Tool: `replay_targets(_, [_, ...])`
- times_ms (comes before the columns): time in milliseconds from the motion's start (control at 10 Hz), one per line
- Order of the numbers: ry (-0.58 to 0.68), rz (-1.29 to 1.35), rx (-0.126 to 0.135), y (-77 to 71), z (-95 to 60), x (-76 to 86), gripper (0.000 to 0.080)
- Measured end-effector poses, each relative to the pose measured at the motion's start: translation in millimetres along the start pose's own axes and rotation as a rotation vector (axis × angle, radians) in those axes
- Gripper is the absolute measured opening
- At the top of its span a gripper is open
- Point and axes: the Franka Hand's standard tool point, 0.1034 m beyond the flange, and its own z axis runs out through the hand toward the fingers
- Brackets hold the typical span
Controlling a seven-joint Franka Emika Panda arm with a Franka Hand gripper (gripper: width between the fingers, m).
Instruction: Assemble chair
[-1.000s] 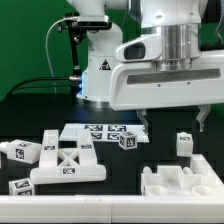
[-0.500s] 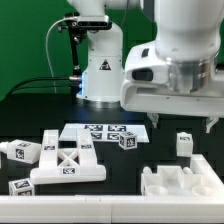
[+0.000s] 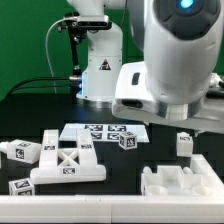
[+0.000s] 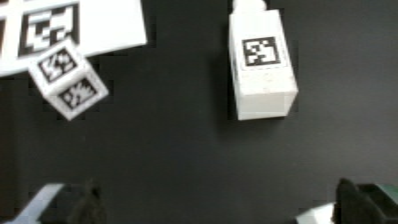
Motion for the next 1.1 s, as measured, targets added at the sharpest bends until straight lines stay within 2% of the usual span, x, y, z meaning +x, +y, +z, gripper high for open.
replay_targets(100, [0.027, -0.055, -0.019, -12.9, 4.1, -2.5, 0.0649])
replay_targets(300, [0.029, -0.147, -0.027, -39.5, 10.8, -15.0, 0.0649])
replay_targets(400, [0.038, -0.167, -0.022, -43.8, 10.2, -15.2, 0.0649])
replay_targets(600, [0.033, -0.163, -0.021, -41.8, 11.0, -14.3, 0.0649])
replay_targets(800, [-0.041, -0.140, -0.028, -37.8, 18.3, -16.2, 0.0649])
replay_targets(900, [-0.120, -0.122, -0.036, -35.6, 23.9, -18.0, 0.0649])
replay_targets(1100, [-0.266, -0.120, -0.072, -31.1, 35.2, -19.6, 0.0649])
